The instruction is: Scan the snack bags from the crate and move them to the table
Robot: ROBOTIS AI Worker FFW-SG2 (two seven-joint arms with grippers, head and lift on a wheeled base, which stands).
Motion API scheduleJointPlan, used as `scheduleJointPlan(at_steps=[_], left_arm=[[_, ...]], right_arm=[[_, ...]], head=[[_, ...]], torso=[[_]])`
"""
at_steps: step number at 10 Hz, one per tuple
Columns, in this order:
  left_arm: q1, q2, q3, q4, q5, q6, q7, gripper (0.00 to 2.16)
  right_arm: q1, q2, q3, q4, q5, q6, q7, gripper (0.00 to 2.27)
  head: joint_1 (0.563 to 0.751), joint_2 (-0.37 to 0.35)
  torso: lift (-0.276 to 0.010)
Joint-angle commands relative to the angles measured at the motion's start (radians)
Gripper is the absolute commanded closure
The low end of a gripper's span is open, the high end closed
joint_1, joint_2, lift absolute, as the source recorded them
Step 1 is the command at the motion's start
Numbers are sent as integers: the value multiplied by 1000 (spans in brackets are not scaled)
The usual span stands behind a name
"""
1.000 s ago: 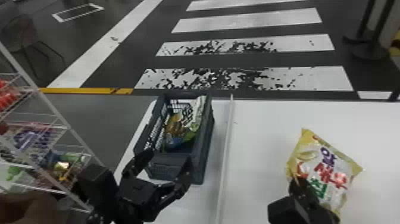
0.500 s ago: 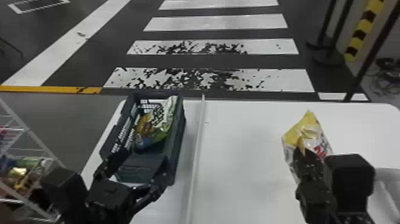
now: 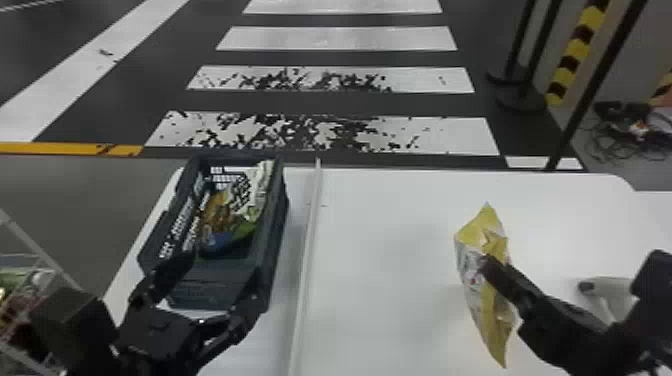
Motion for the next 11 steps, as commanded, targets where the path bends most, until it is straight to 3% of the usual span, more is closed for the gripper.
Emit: scheduleJointPlan(at_steps=[1,5,8,11], left_arm=[[0,-3,-9,1,-10,0,0,33],[-12,-3,-34,4,-36,3,2,33],[-23,0,-58,6,-59,9,6,33],[-29,2,-61,6,-62,21,9,33]], right_arm=[[3,23,-78,47,-117,14,16,2240],[24,63,-202,32,-312,39,53,2240],[20,86,-339,58,-575,82,76,2240],[12,104,-406,182,-669,76,96,2240]], head=[[695,37],[695,-27],[695,-47],[695,-102]], torso=[[-95],[-95],[-95],[-95]])
